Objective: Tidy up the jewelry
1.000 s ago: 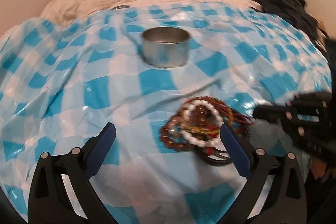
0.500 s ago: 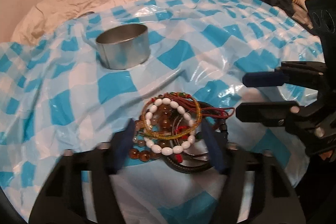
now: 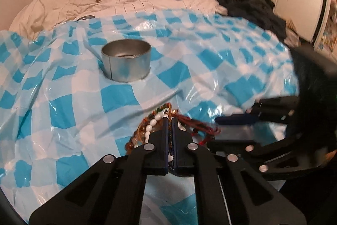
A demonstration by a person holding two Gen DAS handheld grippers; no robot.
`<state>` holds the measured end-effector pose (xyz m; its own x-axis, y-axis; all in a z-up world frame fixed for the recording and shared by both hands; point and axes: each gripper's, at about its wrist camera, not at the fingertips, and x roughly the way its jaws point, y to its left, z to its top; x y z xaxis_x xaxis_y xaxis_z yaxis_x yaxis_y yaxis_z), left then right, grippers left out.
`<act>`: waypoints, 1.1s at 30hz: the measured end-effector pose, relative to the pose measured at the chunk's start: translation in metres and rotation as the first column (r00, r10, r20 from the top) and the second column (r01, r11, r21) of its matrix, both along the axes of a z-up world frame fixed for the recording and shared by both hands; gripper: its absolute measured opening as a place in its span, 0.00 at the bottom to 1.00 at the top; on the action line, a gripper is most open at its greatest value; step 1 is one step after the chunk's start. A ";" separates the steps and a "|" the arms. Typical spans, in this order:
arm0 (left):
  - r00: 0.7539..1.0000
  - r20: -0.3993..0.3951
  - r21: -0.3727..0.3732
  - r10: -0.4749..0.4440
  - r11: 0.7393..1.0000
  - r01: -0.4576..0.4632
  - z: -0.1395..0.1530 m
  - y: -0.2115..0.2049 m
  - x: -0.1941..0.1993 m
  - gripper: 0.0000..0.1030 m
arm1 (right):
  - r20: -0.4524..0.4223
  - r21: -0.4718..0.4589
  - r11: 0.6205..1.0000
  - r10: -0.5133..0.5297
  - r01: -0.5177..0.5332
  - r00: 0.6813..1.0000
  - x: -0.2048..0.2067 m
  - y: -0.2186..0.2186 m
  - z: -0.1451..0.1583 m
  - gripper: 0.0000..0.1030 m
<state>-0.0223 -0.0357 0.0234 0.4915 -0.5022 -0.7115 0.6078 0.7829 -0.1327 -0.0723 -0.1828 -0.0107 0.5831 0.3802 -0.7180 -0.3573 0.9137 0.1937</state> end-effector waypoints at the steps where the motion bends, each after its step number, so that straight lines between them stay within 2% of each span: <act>1: 1.000 -0.001 -0.011 0.008 1.000 -0.008 0.001 0.003 0.001 0.03 | -0.003 0.009 1.000 0.008 -0.008 1.000 0.000 0.000 0.001 0.17; 2: 1.000 -0.003 -0.020 0.015 1.000 -0.015 0.002 0.005 0.002 0.03 | 0.005 -0.003 1.000 -0.004 0.004 1.000 0.000 0.000 0.001 0.16; 4: 0.999 -0.015 -0.041 0.029 0.999 -0.030 0.003 0.009 0.005 0.03 | 0.014 -0.009 1.000 -0.026 0.026 1.000 -0.001 -0.003 0.002 0.02; 5: 0.999 -0.020 -0.048 0.038 0.998 -0.039 0.003 0.011 0.006 0.03 | 0.027 -0.011 0.999 -0.046 0.047 0.999 -0.001 -0.006 0.004 0.00; 12: 0.998 -0.030 -0.068 0.051 0.996 -0.053 0.004 0.013 0.009 0.03 | 0.103 0.093 0.990 -0.114 0.104 0.988 -0.004 -0.027 0.024 0.00; 17: 0.997 -0.039 -0.076 0.060 0.995 -0.062 0.005 0.016 0.011 0.03 | 0.061 0.094 0.992 -0.095 0.089 0.994 0.002 -0.023 0.019 0.01; 18: 0.997 -0.041 -0.076 0.060 0.995 -0.063 0.004 0.016 0.011 0.03 | 0.065 0.074 0.994 -0.091 0.086 0.994 0.003 -0.018 0.019 0.16; 19: 0.997 -0.043 -0.075 0.060 0.995 -0.063 0.004 0.016 0.011 0.03 | 0.073 0.064 0.994 -0.089 0.084 0.993 0.002 -0.016 0.018 0.35; 20: 0.997 -0.042 -0.073 0.060 0.995 -0.063 0.004 0.016 0.011 0.03 | 0.093 0.056 0.994 -0.104 0.099 0.990 0.002 -0.014 0.018 0.66; 21: 0.997 -0.042 -0.074 0.060 0.995 -0.063 0.003 0.016 0.011 0.03 | 0.106 0.048 0.993 -0.111 0.107 0.988 0.002 -0.012 0.018 0.68; 23: 0.997 -0.042 -0.075 0.063 0.995 -0.066 0.003 0.016 0.012 0.03 | 0.092 0.034 0.996 -0.087 0.085 0.992 0.008 -0.006 0.014 0.63; 24: 0.997 -0.042 -0.074 0.063 0.995 -0.066 0.003 0.016 0.012 0.03 | 0.081 0.020 0.996 -0.083 0.082 0.993 0.011 -0.004 0.010 0.52; 25: 0.997 -0.043 -0.074 0.065 0.995 -0.068 0.002 0.016 0.012 0.03 | 0.066 -0.004 0.997 -0.077 0.078 0.995 0.014 -0.001 0.006 0.47; 26: 0.997 -0.043 -0.074 0.064 0.995 -0.067 0.002 0.016 0.012 0.03 | 0.049 -0.036 0.997 -0.064 0.066 0.997 0.016 0.003 0.002 0.37; 27: 0.997 -0.043 -0.074 0.066 0.995 -0.069 0.002 0.016 0.012 0.03 | 0.042 -0.068 0.996 -0.056 0.059 0.998 0.017 0.006 -0.002 0.21; 28: 0.997 -0.042 -0.073 0.067 0.995 -0.070 0.002 0.016 0.012 0.03 | 0.044 -0.092 0.994 -0.053 0.056 0.998 0.017 0.008 -0.003 0.15; 29: 0.997 -0.042 -0.073 0.068 0.995 -0.071 0.001 0.016 0.012 0.03 | 0.051 -0.094 0.994 -0.054 0.059 0.997 0.016 0.008 -0.003 0.13; 30: 0.997 -0.042 -0.074 0.065 0.995 -0.068 0.002 0.016 0.012 0.03 | 0.057 -0.092 0.994 -0.057 0.062 0.997 0.015 0.007 -0.002 0.05; 33: 0.997 -0.040 -0.075 0.073 0.994 -0.076 0.002 0.018 0.014 0.03 | 0.067 -0.064 0.995 -0.073 0.077 0.995 0.014 0.000 0.001 0.04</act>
<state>-0.0088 -0.0180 0.0258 0.5034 -0.5185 -0.6911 0.5415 0.8127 -0.2152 -0.0582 -0.1832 -0.0100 0.6539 0.2862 -0.7004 -0.2970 0.9485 0.1103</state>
